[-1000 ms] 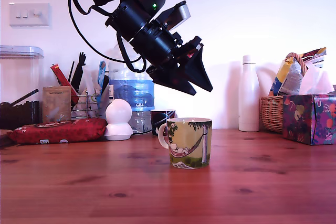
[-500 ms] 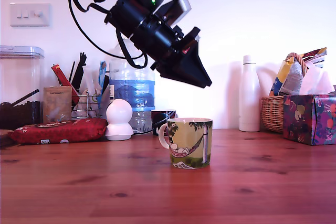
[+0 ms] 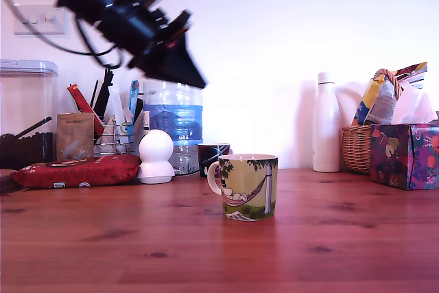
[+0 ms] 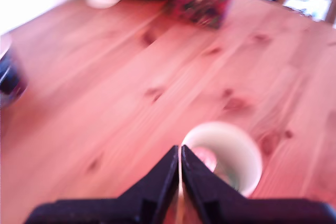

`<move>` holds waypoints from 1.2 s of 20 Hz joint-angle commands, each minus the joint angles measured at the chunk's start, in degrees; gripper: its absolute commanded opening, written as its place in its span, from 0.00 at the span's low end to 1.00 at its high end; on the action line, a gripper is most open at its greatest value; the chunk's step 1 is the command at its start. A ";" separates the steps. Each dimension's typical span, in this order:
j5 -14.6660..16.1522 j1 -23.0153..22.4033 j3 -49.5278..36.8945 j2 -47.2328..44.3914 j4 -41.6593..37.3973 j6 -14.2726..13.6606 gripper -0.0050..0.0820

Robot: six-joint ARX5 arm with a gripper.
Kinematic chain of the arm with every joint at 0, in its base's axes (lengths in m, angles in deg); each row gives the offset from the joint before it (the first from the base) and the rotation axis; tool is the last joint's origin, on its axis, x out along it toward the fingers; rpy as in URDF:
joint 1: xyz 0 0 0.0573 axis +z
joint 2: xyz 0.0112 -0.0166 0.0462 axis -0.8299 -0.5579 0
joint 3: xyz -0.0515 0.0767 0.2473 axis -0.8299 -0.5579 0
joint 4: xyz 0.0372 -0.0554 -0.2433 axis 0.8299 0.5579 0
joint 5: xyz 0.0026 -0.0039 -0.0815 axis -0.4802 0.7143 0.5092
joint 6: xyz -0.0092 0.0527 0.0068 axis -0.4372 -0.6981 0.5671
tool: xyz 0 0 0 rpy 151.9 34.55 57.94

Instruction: Pick up the coffee capsules from the table one by one and drop them inside the nearest coffee cup

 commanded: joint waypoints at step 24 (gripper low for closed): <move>-2.49 28.22 -48.00 50.21 -9.35 13.40 0.03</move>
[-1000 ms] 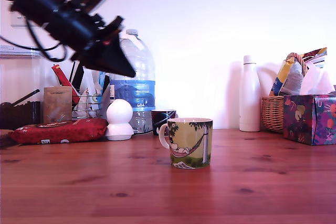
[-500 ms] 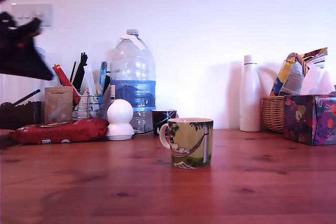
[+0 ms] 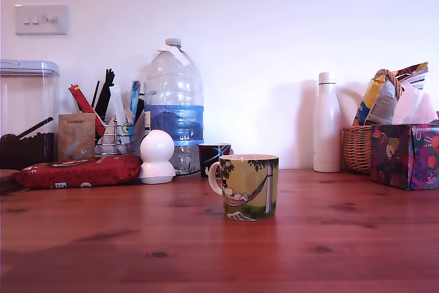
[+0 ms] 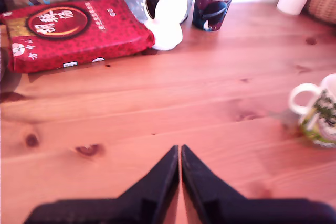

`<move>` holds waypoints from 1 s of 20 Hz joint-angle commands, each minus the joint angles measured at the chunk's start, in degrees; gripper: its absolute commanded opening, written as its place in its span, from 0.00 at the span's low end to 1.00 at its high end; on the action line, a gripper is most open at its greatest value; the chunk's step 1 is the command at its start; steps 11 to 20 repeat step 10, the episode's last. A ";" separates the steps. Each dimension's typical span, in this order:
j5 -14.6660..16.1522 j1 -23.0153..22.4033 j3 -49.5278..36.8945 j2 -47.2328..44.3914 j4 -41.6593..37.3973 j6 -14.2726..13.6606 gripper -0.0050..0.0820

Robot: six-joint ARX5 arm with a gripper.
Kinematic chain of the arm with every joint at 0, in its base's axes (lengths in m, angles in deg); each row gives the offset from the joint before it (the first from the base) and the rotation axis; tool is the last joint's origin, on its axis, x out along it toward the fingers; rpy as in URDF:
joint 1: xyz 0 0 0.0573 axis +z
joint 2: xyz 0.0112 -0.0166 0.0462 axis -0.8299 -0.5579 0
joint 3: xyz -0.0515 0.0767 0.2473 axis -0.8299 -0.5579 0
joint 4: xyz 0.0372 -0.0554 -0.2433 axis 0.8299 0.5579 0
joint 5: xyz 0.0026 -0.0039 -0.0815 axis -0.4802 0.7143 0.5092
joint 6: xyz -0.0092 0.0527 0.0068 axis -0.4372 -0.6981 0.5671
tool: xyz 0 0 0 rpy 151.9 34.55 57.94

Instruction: Pick up the coffee capsules from the table one by one and drop them inside the nearest coffee cup

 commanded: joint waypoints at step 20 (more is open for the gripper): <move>-7.69 -0.52 -2.75 28.57 19.32 5.60 0.03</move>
